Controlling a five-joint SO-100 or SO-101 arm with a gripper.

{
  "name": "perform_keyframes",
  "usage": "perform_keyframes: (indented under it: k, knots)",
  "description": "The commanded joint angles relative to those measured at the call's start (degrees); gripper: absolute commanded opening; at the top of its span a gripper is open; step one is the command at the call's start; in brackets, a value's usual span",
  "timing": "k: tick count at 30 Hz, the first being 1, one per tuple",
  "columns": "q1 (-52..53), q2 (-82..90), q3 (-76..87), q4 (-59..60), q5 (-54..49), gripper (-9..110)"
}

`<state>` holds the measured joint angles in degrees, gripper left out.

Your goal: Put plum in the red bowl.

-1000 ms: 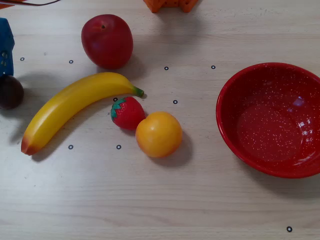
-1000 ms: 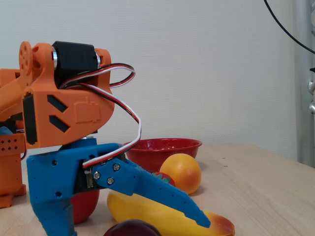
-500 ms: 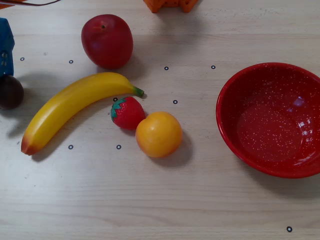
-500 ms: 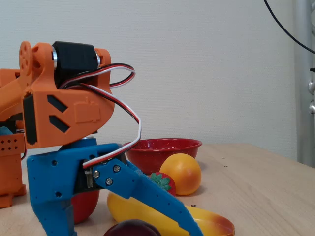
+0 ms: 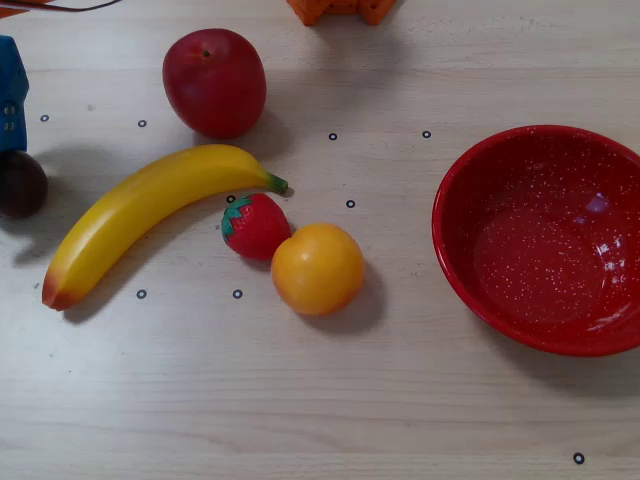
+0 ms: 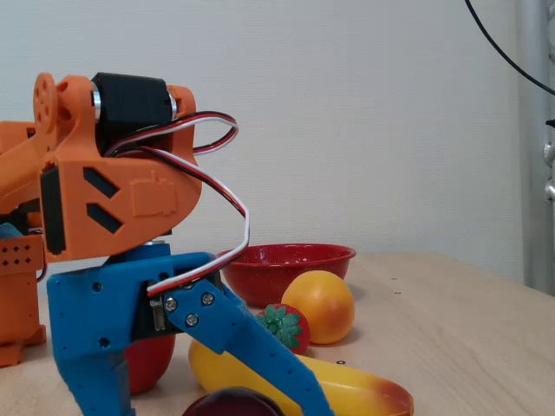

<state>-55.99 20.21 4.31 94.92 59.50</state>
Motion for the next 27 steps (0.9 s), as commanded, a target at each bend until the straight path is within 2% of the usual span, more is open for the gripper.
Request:
perform_keyframes:
  k: [1, 19, 22, 23, 24, 27]
  knots:
    - [1.7, 4.0, -3.6, -1.2, 1.3, 41]
    - [1.5, 4.2, -3.8, -0.7, 3.1, 24]
    - [1.5, 4.4, -3.8, -0.2, 4.0, 14]
    - [1.7, 4.6, -3.9, 0.0, 4.0, 4]
    - [1.8, 4.9, -3.9, 0.4, 4.2, 0]
    - [1.8, 7.0, -3.8, 2.4, 2.9, 0]
